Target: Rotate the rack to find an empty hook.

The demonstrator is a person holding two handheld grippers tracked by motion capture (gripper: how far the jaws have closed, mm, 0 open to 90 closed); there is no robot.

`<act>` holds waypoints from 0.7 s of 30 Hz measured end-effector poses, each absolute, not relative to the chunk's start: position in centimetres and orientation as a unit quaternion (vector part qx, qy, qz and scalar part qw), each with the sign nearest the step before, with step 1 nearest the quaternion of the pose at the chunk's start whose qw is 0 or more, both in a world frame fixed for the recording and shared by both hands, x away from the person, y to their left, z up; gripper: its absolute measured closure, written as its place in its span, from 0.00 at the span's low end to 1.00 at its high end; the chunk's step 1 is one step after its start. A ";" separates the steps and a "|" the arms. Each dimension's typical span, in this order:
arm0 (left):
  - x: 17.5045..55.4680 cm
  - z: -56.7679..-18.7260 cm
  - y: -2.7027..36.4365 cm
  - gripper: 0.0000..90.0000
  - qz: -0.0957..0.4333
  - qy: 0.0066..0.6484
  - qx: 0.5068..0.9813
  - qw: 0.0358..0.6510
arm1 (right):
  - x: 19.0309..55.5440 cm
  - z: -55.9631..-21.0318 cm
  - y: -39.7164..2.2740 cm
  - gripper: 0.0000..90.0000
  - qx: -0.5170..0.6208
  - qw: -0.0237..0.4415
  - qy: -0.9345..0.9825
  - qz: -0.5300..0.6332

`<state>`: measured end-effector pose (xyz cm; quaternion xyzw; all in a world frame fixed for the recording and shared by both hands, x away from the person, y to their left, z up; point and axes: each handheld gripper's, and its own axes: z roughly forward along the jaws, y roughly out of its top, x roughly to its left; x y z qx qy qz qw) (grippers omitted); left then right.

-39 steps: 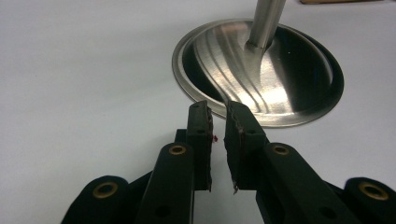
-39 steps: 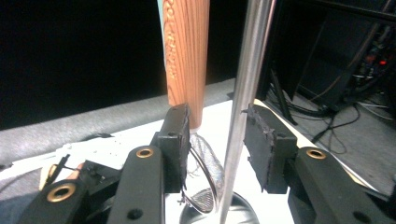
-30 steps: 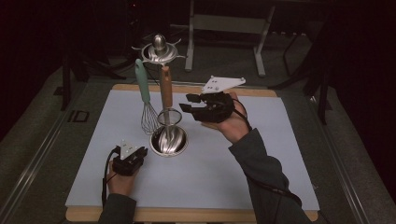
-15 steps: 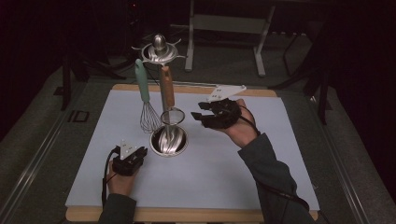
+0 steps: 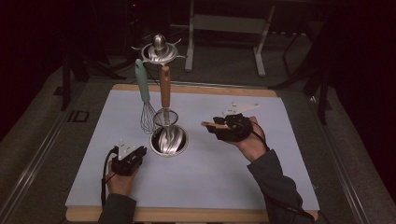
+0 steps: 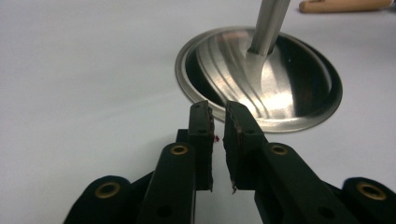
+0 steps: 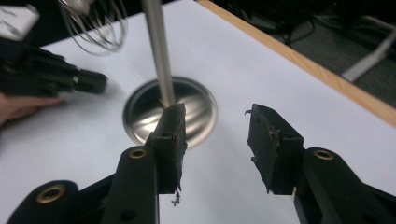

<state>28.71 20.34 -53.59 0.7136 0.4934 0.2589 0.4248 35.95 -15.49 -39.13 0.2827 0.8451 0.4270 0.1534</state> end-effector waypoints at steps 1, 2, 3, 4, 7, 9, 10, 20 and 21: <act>28.6 -53.5 20.4 0.93 0.258 0.496 0.708 0.431 | 35.9 -39.5 -15.8 0.63 0.289 0.156 0.844 0.424; 28.5 -53.3 20.5 0.94 0.257 0.497 0.703 0.439 | 35.9 -39.9 -16.2 0.63 0.296 0.155 0.844 0.420; 28.4 -53.2 20.6 0.95 0.256 0.497 0.699 0.446 | 35.8 -40.2 -16.5 0.63 0.299 0.158 0.844 0.417; 28.3 -53.0 20.6 0.96 0.256 0.497 0.695 0.452 | 35.8 -40.6 -16.8 0.63 0.304 0.161 0.844 0.412; 28.1 -52.4 20.6 1.00 0.261 0.491 0.689 0.464 | 35.5 -41.6 -17.7 0.62 0.318 0.167 0.842 0.403; 28.1 -51.9 20.6 1.00 0.264 0.489 0.685 0.471 | 35.2 -42.2 -18.4 0.62 0.329 0.166 0.839 0.401; 28.1 -51.9 20.6 1.00 0.264 0.489 0.685 0.471 | 35.2 -42.2 -18.4 0.62 0.329 0.166 0.839 0.401; 27.7 -49.1 21.1 1.00 0.264 0.485 0.645 0.528 | 32.9 -46.1 -21.5 0.61 0.375 0.191 0.827 0.373; 27.6 -48.8 21.2 1.00 0.266 0.484 0.643 0.531 | 32.7 -46.5 -21.8 0.61 0.378 0.192 0.827 0.369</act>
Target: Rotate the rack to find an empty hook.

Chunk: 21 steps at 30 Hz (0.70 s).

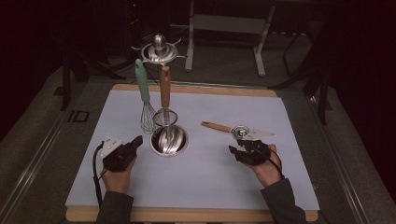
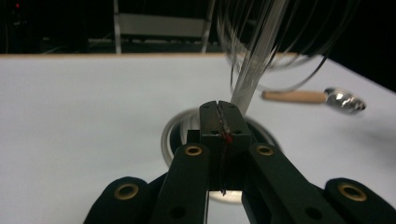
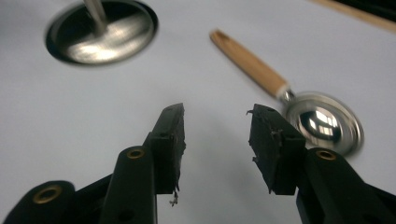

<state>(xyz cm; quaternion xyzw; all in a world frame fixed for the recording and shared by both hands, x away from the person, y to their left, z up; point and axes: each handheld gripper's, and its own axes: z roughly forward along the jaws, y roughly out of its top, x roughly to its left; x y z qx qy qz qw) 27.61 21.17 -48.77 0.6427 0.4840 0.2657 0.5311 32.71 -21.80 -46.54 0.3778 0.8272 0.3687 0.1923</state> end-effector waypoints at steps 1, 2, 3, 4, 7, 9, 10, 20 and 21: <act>27.5 -48.4 21.2 1.00 0.269 0.482 0.640 0.535 | 32.5 -46.9 -22.1 0.61 0.382 0.194 0.826 0.367; 27.5 -47.9 21.1 1.00 0.273 0.478 0.637 0.539 | 32.4 -47.3 -22.4 0.61 0.385 0.194 0.825 0.365; 27.4 -47.5 21.1 1.00 0.276 0.475 0.634 0.544 | 32.3 -47.6 -22.6 0.61 0.395 0.192 0.821 0.366; 27.3 -47.0 21.0 1.00 0.279 0.471 0.632 0.548 | 32.4 -48.0 -22.9 0.61 0.401 0.189 0.819 0.365; 27.0 -45.4 20.7 1.00 0.293 0.457 0.625 0.561 | 32.5 -48.5 -23.4 0.61 0.406 0.191 0.822 0.351; 26.8 -44.3 20.6 1.00 0.301 0.449 0.620 0.568 | 32.5 -48.6 -23.9 0.61 0.409 0.191 0.819 0.353; 26.7 -43.7 20.6 1.00 0.305 0.444 0.617 0.573 | 32.5 -48.6 -24.1 0.61 0.412 0.193 0.817 0.353; 26.6 -38.3 19.9 1.00 0.346 0.399 0.594 0.607 | 32.3 -49.3 -25.7 0.61 0.437 0.188 0.805 0.354; 26.6 -37.8 19.8 1.00 0.349 0.395 0.590 0.611 | 32.3 -49.3 -25.8 0.61 0.439 0.188 0.804 0.355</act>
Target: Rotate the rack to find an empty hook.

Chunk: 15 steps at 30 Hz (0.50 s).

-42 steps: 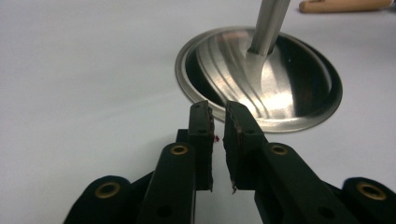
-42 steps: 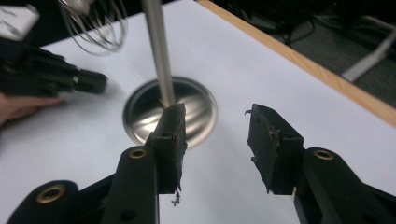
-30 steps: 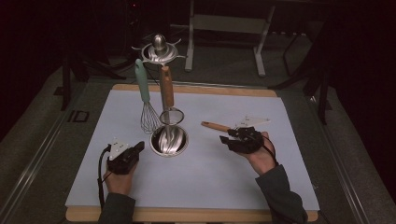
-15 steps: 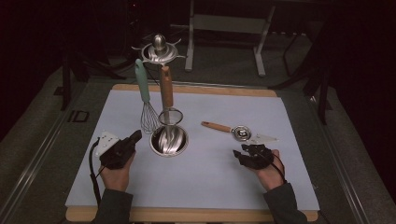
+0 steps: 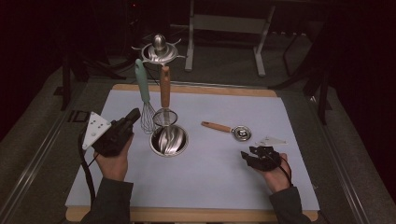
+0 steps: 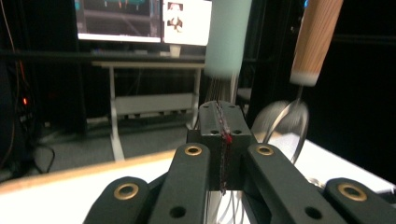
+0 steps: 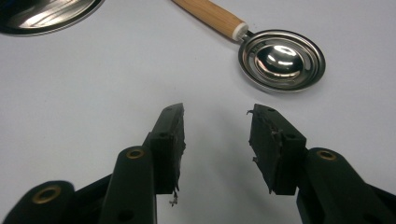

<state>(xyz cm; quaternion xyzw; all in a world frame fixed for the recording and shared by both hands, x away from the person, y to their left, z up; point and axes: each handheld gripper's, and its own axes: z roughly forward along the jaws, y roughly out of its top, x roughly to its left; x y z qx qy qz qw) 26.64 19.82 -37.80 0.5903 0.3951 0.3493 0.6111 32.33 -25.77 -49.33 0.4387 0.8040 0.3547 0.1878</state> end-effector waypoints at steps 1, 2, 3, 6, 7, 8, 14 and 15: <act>26.7 -37.2 19.8 1.00 0.353 0.391 0.589 0.613 | 32.3 -49.4 -25.8 0.61 0.439 0.187 0.803 0.356; 26.7 -36.7 19.7 1.00 0.358 0.387 0.586 0.615 | 32.4 -49.4 -25.9 0.61 0.439 0.188 0.804 0.355; 26.8 -36.1 19.7 1.00 0.360 0.383 0.585 0.618 | 32.4 -49.4 -26.0 0.61 0.440 0.188 0.803 0.355; 27.0 -34.4 19.6 1.00 0.369 0.371 0.580 0.624 | 32.4 -49.5 -26.1 0.61 0.443 0.187 0.802 0.355; 27.1 -33.7 19.6 1.00 0.373 0.366 0.578 0.627 | 32.4 -49.5 -26.2 0.61 0.444 0.186 0.801 0.355; 27.1 -33.0 19.6 1.00 0.376 0.361 0.574 0.631 | 32.4 -49.6 -26.2 0.61 0.444 0.187 0.801 0.355; 27.2 -30.2 19.5 1.00 0.391 0.343 0.560 0.645 | 32.4 -49.7 -26.5 0.60 0.449 0.184 0.800 0.353; 27.2 -30.0 19.5 1.00 0.392 0.341 0.560 0.645 | 32.4 -49.8 -26.5 0.60 0.450 0.184 0.800 0.352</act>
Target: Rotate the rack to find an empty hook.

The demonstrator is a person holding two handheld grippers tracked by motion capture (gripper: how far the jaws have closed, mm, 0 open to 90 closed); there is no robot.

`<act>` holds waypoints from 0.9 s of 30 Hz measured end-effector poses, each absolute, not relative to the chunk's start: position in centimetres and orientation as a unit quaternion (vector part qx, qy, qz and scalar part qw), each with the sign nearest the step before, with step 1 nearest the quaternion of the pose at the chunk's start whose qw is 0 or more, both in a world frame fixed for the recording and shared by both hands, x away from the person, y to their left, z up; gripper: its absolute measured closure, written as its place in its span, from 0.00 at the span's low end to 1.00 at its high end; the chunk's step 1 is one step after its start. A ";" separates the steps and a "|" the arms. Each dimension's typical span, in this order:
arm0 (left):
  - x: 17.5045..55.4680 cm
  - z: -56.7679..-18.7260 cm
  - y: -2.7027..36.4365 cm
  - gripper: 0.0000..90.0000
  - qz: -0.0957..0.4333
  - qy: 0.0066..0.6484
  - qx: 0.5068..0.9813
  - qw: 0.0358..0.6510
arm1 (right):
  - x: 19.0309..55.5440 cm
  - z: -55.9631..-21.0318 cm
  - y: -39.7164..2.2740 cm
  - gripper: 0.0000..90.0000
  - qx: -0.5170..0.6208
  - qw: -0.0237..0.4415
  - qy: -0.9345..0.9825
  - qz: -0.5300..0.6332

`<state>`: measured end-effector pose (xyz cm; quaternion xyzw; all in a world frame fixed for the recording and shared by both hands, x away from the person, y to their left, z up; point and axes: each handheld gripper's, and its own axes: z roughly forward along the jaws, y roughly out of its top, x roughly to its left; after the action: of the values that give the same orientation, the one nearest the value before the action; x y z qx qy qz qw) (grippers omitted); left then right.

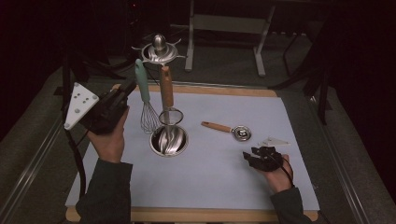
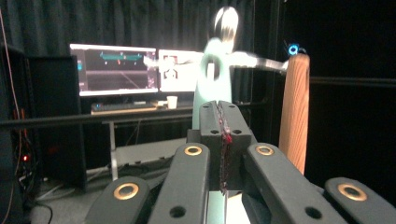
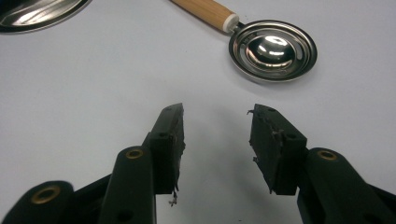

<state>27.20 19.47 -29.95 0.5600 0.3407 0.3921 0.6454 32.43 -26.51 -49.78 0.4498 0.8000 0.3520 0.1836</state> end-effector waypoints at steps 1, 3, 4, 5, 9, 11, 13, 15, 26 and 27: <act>27.2 -29.6 19.4 1.00 0.394 0.338 0.560 0.646 | 32.4 -49.8 -26.5 0.60 0.450 0.183 0.800 0.352; 27.2 -29.1 19.1 1.00 0.396 0.332 0.561 0.647 | 32.4 -49.9 -26.5 0.60 0.451 0.182 0.800 0.352; 27.2 -28.9 19.0 1.00 0.397 0.330 0.561 0.647 | 32.4 -49.9 -26.5 0.60 0.452 0.182 0.799 0.352; 27.2 -28.7 18.9 1.00 0.399 0.327 0.561 0.648 | 32.4 -49.9 -26.6 0.60 0.452 0.182 0.799 0.352; 27.5 -28.1 18.7 1.00 0.403 0.325 0.560 0.647 | 32.4 -49.9 -26.6 0.60 0.453 0.181 0.798 0.353; 27.8 -27.9 18.6 1.00 0.404 0.326 0.556 0.649 | 32.4 -49.9 -26.7 0.60 0.454 0.181 0.798 0.352; 28.0 -27.8 18.6 1.00 0.404 0.329 0.553 0.650 | 32.4 -49.9 -26.7 0.60 0.455 0.181 0.797 0.353; 28.3 -27.9 18.6 1.00 0.401 0.330 0.552 0.652 | 32.4 -49.9 -26.7 0.60 0.454 0.181 0.798 0.353; 28.7 -27.8 18.9 1.00 0.403 0.332 0.552 0.650 | 32.4 -50.1 -26.8 0.60 0.456 0.181 0.797 0.352; 28.8 -27.8 19.0 1.00 0.402 0.333 0.551 0.650 | 32.4 -50.1 -26.8 0.60 0.456 0.180 0.797 0.352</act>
<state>28.77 19.02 -27.80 0.5513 0.3333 0.4024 0.6504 32.44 -26.77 -50.08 0.4563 0.7973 0.3516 0.1803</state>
